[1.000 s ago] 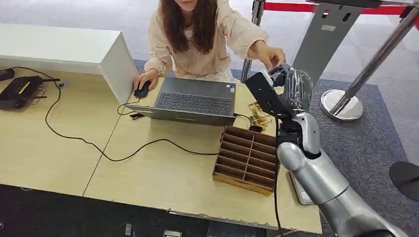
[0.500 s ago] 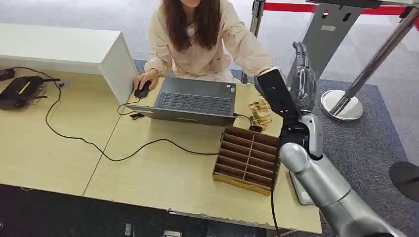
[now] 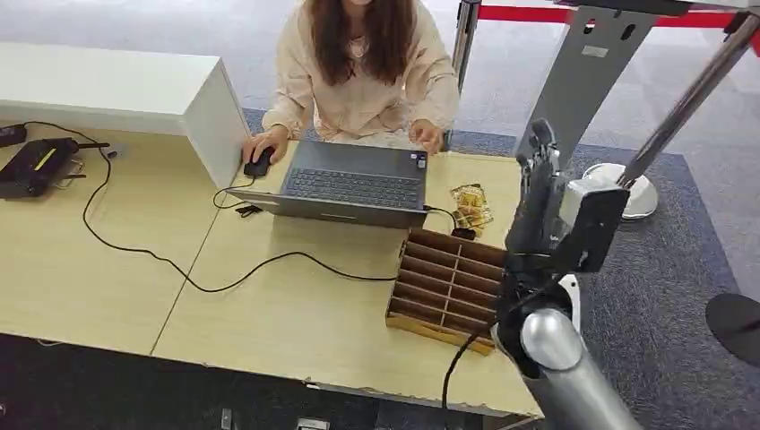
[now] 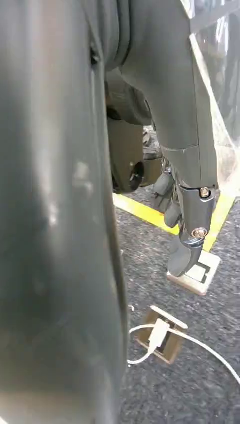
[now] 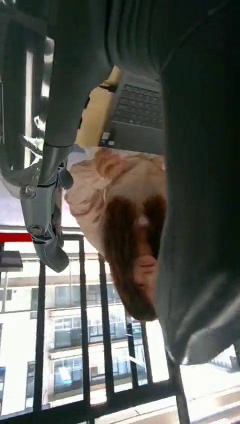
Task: Pass the card to the sensor for recognition and then transmit it.
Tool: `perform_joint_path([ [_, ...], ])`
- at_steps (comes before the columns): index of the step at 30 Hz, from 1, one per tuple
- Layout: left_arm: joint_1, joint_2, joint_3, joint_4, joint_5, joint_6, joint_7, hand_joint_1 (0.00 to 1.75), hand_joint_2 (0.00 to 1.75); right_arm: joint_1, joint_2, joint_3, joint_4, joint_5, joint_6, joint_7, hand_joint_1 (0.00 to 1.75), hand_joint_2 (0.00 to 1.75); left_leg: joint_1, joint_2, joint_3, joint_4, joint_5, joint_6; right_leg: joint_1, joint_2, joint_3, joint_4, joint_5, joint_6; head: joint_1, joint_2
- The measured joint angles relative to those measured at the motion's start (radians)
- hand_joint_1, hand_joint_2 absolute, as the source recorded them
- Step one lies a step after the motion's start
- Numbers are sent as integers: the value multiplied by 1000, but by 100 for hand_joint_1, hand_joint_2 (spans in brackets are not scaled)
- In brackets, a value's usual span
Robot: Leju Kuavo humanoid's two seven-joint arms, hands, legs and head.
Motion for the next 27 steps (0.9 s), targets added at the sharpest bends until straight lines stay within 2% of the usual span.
perform_joint_path([
  [5, 0, 0, 3, 0, -1, 31, 10, 0, 0, 82, 0, -2, -109, -198, 52, -99, 0, 0, 0, 0, 0, 0, 0, 0, 0, 0, 0, 0, 0, 0, 0, 0],
  [11, 0, 0, 10, 0, -2, 51, 22, 0, 0, 129, 7, 0, -188, -406, 142, -173, 0, 0, 0, 0, 1, 0, 0, 0, 0, 0, 1, 0, 0, 0, 0, 0],
  [13, 0, 0, 11, 0, -4, 56, 28, 0, 0, 136, 10, 0, -202, -453, 164, -187, 0, 0, 0, 0, 1, 0, 0, 0, 0, 0, 0, 0, 0, 0, 0, 0],
  [19, -1, 0, 12, 0, -16, 73, 48, 0, 0, 161, 21, 7, -202, -694, 301, -224, 0, 0, 0, 0, 0, 0, 0, 0, 0, 0, 1, 0, 0, 0, 0, 0],
  [27, -3, -2, 12, 0, -26, 78, 59, 0, 0, 184, 38, 27, -176, -805, 412, -236, 0, 0, 0, 0, 0, 0, 0, 0, 0, 0, 1, 0, 0, 0, 0, 0],
])
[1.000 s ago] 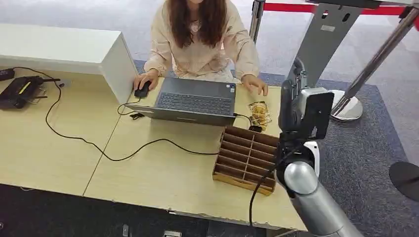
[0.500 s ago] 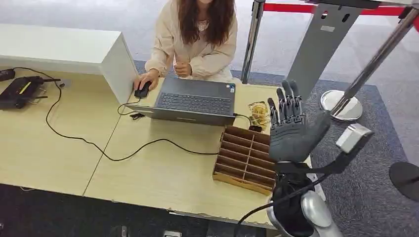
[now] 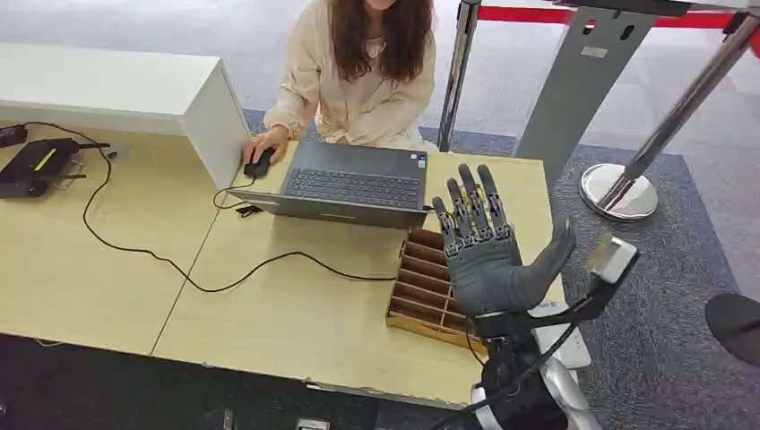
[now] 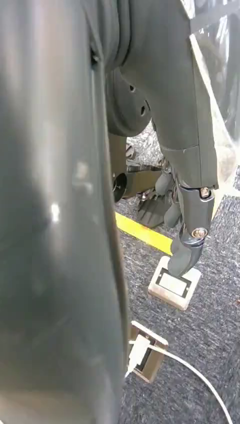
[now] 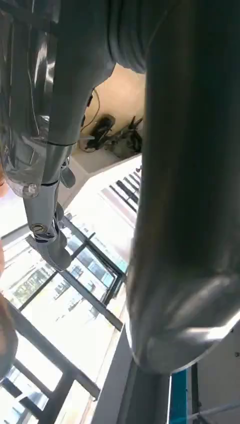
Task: Pass the card to the sensor for recognition and then transmit it.
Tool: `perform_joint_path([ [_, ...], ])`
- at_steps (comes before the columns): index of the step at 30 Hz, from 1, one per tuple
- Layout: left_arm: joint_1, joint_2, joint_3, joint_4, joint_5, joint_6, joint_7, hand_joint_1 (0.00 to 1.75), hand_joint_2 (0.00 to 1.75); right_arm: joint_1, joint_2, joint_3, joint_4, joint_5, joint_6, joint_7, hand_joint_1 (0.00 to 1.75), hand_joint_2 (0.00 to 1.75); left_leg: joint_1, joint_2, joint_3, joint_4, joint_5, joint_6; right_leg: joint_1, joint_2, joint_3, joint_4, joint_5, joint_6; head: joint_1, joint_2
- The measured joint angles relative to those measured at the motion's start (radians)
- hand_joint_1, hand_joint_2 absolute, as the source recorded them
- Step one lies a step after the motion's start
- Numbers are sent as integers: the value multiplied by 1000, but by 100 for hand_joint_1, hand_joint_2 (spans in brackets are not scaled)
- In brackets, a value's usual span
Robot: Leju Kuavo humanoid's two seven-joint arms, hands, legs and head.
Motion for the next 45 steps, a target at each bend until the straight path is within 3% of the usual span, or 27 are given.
perform_joint_path([
  [5, -1, -1, 0, 0, -3, 0, 8, 0, 0, 9, 11, 29, 20, 2, 50, 21, 0, 0, 0, 0, 0, 0, 0, 0, 0, 0, 0, 0, 0, 0, 0, 0],
  [14, -2, -3, 0, 0, 4, 0, 12, 0, 0, 46, 8, 87, 47, 162, 150, 71, 0, 0, 0, 0, 0, 0, 0, 0, 0, 0, 0, 0, 0, 0, 0, 0],
  [15, -2, -3, 0, 0, 4, 0, 12, 0, 0, 55, 6, 95, 47, 176, 161, 73, 0, 175, 0, 0, 0, 0, 0, 0, 0, 0, 0, 0, 0, 0, 0, 0],
  [22, -2, -3, 0, 0, 8, 0, 14, 0, 0, 85, -22, 151, 43, 326, 169, 75, 0, 175, 0, 0, 0, 0, 0, 0, 0, 0, 0, 0, 0, 0, 0, 0],
  [28, -1, -6, 1, 0, 22, 13, 14, 0, 0, 135, -48, 167, 10, 626, -27, 38, 0, 175, 0, 0, 0, 0, 0, 0, 0, 0, 0, 0, 0, 0, 0, 0],
  [33, -1, -11, 4, 0, 29, 23, 12, 0, 0, 170, -60, 182, -39, 855, -186, 50, 0, 175, 0, 0, 0, 0, 0, 0, 0, 0, 0, 0, 0, 0, 0, 0],
  [42, -2, -17, 5, 0, 31, 27, 10, 0, 0, 202, -75, 201, -81, 946, -312, 54, 0, 175, 0, 1, 0, 0, 0, 0, 0, 0, 0, 0, 0, 0, 0, 0],
  [45, -3, -17, 5, 0, 31, 28, 10, 0, 0, 181, -62, 201, -91, 1051, -330, 130, 0, 175, 0, 1, 1, 0, 0, 0, 0, 0, 0, 0, 0, 0, 0, 0],
])
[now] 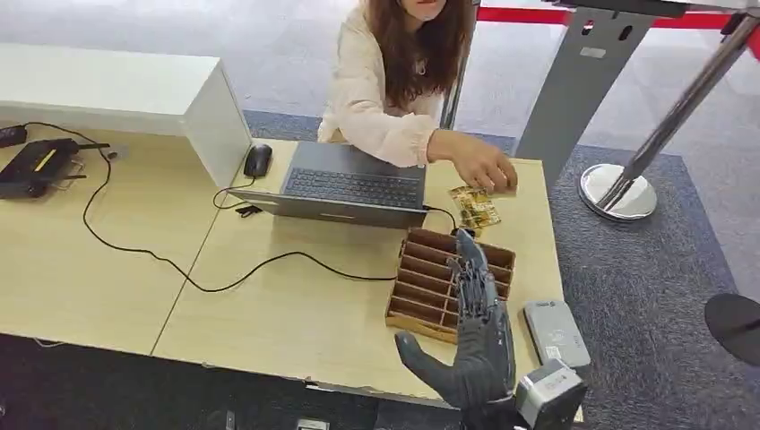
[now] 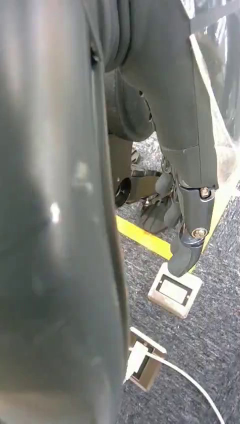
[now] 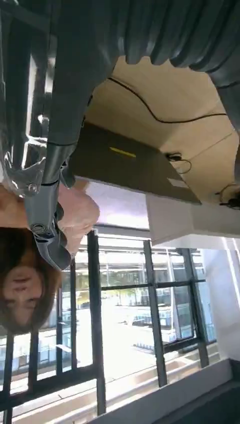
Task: Pass the card to the sensor for recognition and then transmit it.
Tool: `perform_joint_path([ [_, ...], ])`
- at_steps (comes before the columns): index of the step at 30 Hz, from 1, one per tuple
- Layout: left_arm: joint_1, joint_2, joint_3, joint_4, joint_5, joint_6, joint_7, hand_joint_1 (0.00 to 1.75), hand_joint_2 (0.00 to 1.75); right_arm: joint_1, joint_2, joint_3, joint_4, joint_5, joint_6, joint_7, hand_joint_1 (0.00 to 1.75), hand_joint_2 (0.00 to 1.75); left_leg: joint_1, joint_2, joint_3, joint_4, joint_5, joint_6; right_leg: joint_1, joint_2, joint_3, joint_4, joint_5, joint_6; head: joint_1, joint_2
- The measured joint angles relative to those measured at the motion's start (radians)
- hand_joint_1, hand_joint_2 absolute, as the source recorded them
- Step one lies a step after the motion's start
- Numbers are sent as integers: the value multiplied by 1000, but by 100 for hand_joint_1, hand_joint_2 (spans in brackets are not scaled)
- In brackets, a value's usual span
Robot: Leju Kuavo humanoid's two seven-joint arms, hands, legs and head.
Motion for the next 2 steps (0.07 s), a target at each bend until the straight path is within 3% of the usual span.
perform_joint_path([
  [2, 0, 0, 0, 0, 0, 7, 1, 0, 0, -6, 10, 0, -13, 100, -13, 53, 0, 175, 0, 0, 0, 0, 0, 0, 0, 0, 0, 0, 0, 0, 0, 0],
])
